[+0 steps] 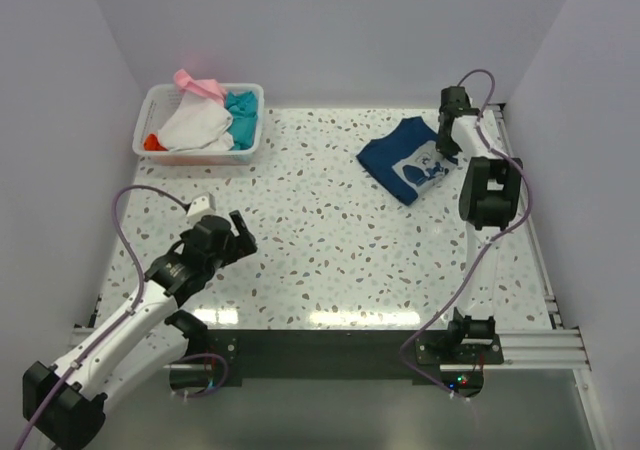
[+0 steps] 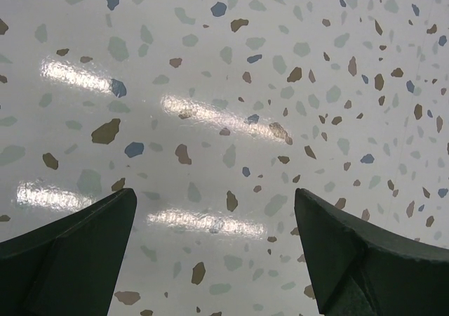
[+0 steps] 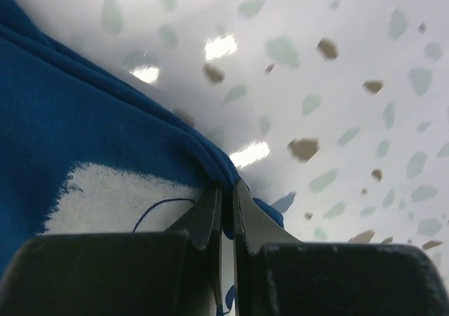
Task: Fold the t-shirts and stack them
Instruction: Neatly place the folded tshirt to the corner
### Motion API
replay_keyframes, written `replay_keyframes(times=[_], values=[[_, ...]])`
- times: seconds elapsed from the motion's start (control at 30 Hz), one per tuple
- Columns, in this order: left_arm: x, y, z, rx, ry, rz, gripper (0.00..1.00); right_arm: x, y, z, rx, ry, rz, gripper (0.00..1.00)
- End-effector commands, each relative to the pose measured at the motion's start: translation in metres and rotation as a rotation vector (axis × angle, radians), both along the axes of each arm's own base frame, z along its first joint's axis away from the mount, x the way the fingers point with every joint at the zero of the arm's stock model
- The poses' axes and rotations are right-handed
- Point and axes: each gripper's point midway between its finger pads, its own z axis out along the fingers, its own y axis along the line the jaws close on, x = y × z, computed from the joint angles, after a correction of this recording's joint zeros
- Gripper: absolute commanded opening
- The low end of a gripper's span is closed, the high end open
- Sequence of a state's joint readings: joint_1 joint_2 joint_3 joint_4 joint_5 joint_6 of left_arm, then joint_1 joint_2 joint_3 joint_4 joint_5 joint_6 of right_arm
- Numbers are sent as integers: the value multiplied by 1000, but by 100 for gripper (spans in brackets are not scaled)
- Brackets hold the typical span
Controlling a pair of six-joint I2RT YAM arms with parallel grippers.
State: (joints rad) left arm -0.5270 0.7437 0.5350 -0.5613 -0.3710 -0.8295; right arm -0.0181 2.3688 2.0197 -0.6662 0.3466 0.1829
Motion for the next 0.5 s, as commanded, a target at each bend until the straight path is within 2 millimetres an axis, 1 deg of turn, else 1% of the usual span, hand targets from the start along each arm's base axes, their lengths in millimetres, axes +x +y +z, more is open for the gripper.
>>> replay_keyframes(times=[0.0,0.03,0.07,0.1,0.13,0.17,0.23,0.27,0.33,0.37,0.43,0.47], values=[[5,2,17,-19,-45,39,100,5,-40,3,-30,33,-88,0],[5,2,18,-20,-46,39,100,7,-46,-1,-25,38,-102,0],[6,2,18,-17,-47,40,100,13,-60,8,-23,10,-137,0],[6,3,18,-15,-44,42,100,8,-67,-2,-19,39,-157,0],[6,4,20,-11,-46,51,100,8,-73,-1,-8,34,-181,0],[5,6,18,-4,-35,59,100,4,-88,-1,-7,29,-216,0],[6,7,17,1,-35,69,100,2,-103,0,6,10,-262,0],[6,7,15,3,-30,68,100,-5,-117,0,10,14,-297,0],[7,6,16,6,-26,66,100,-12,-128,1,21,12,-339,0],[7,7,15,14,-14,68,100,-21,-138,-3,30,27,-366,0],[8,8,17,20,-17,74,100,-26,-143,-4,49,24,-388,0],[9,8,18,21,-20,76,100,-34,-147,-10,58,41,-407,0]])
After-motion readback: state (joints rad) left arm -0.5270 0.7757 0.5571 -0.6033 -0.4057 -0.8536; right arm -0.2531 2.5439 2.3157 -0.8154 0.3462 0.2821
